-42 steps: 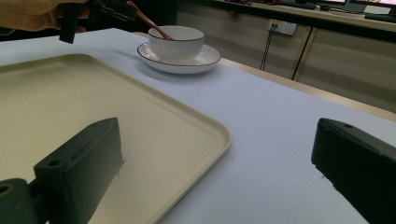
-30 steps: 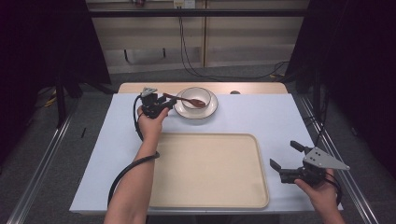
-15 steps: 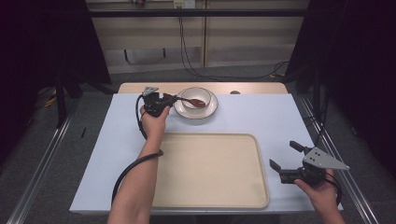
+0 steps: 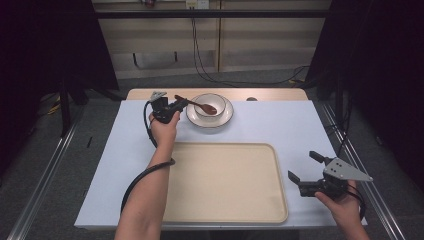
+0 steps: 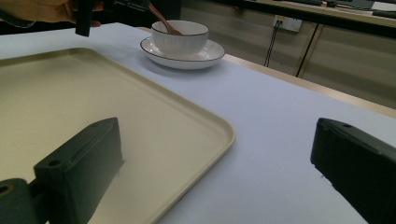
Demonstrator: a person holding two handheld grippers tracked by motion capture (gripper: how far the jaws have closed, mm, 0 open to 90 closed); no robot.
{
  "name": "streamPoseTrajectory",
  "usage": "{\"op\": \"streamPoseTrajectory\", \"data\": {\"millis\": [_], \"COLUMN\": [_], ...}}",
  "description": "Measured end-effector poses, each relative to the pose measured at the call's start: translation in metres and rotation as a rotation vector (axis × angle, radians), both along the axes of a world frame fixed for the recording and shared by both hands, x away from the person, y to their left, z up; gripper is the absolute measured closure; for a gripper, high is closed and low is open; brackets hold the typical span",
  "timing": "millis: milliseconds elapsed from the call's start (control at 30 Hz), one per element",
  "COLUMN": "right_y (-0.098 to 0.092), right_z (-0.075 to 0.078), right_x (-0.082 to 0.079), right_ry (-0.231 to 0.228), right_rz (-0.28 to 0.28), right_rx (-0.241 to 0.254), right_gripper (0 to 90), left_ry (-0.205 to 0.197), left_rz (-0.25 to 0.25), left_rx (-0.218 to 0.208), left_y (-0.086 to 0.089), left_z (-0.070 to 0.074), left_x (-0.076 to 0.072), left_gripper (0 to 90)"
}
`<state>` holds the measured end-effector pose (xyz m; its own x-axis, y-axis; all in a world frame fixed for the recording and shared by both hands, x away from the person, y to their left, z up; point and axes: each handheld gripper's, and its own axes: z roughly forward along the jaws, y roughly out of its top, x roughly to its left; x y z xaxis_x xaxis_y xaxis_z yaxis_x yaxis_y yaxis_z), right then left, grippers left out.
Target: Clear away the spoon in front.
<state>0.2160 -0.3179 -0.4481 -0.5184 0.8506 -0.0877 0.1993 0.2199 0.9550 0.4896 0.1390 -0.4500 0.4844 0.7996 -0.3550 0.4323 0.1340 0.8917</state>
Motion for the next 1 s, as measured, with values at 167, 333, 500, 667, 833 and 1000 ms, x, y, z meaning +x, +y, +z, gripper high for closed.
{"op": "streamPoseTrajectory", "data": {"millis": [167,333,500,667,833,1000], "right_y": [0.000,0.000,0.000,0.000,0.001,0.001], "right_z": [0.000,-0.001,-0.001,-0.001,-0.001,-0.001], "right_x": [0.000,0.000,0.000,0.000,0.000,0.000], "right_ry": [0.004,0.005,0.004,0.006,0.005,0.004], "right_rz": [0.005,0.010,0.010,0.012,0.012,0.013], "right_rx": [-0.004,-0.006,-0.006,-0.008,-0.007,-0.008], "right_gripper": [2.0,2.0,2.1,2.1,2.0,2.0], "left_ry": [-0.020,-0.032,-0.039,-0.050,-0.069,-0.092], "left_rz": [-0.010,-0.015,-0.023,-0.022,-0.024,-0.029], "left_rx": [-0.021,-0.039,-0.059,-0.098,-0.131,-0.124], "left_y": [-0.003,-0.007,-0.009,-0.009,-0.009,-0.009], "left_z": [0.003,0.006,0.006,0.009,0.015,0.022], "left_x": [0.001,0.001,0.001,0.001,0.001,0.000], "left_gripper": [76.6,77.8,79.3,81.3,82.7,82.9]}}
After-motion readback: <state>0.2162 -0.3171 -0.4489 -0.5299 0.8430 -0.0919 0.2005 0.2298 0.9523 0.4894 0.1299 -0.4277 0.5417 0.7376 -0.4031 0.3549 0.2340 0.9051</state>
